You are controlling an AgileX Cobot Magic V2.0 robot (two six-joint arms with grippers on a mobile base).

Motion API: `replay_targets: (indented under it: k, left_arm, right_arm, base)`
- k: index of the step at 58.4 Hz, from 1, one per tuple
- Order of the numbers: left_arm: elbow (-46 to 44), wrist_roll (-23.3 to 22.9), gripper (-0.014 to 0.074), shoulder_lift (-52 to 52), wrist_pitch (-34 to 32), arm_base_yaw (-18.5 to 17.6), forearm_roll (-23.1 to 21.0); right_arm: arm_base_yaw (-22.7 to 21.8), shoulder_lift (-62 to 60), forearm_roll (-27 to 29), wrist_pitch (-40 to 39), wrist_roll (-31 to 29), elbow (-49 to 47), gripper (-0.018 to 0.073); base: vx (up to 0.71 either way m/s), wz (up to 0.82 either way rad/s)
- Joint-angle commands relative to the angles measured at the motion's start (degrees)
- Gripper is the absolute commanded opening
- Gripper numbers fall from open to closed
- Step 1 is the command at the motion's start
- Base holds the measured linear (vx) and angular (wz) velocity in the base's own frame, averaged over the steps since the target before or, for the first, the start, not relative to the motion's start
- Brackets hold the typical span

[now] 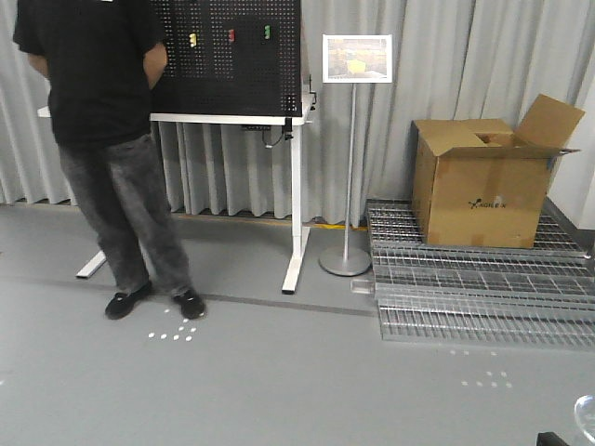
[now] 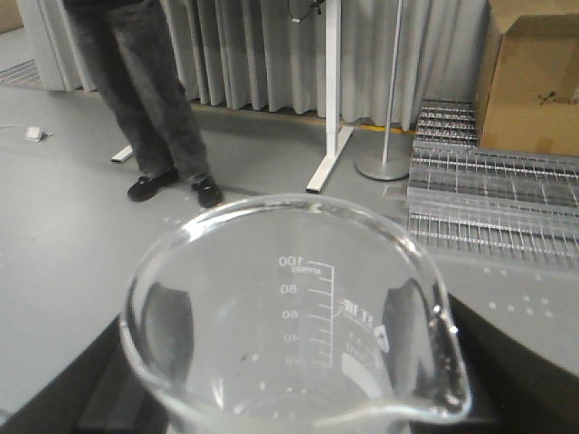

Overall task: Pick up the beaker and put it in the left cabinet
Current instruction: 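Keep holding the beaker while driving across the room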

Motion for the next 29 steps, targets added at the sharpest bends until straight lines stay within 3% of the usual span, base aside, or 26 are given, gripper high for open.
replay_targets:
  k: [1, 29]
  left_arm:
    - [-0.7, -0.2, 0.0004, -0.6, -4.3, 0.1, 0.0]
    - [-0.7, -0.2, 0.0004, -0.6, -4.3, 0.1, 0.0]
  right_arm:
    - [-0.3, -0.1, -0.6, -1.8, -0.2, -1.9, -0.0004]
    - [-0.3, -0.1, -0.6, -1.8, -0.2, -1.9, -0.0004]
  base:
    - [0.75, -0.1]
    - [0.72, -0.16]
